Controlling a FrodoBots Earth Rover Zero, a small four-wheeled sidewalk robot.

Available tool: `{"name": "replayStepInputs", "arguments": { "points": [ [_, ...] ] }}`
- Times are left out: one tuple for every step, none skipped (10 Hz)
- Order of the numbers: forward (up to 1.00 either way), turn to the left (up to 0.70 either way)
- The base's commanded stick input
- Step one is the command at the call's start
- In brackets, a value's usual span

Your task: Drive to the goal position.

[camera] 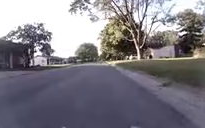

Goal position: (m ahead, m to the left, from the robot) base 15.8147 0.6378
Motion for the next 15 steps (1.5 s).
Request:
{"name": "replayStepInputs", "arguments": {
  "points": [
    [1.0, 0.0],
    [1.0, 0.0],
    [1.0, 0.0],
    [1.0, 0.0],
    [1.0, 0.0],
    [1.0, 0.0],
    [1.0, 0.0],
    [1.0, 0.0],
    [1.0, 0.0],
    [1.0, 0.0],
    [1.0, 0.0],
    [1.0, 0.0],
    [1.0, 0.0],
    [1.0, 0.0],
    [1.0, 0.0]
  ]
}}
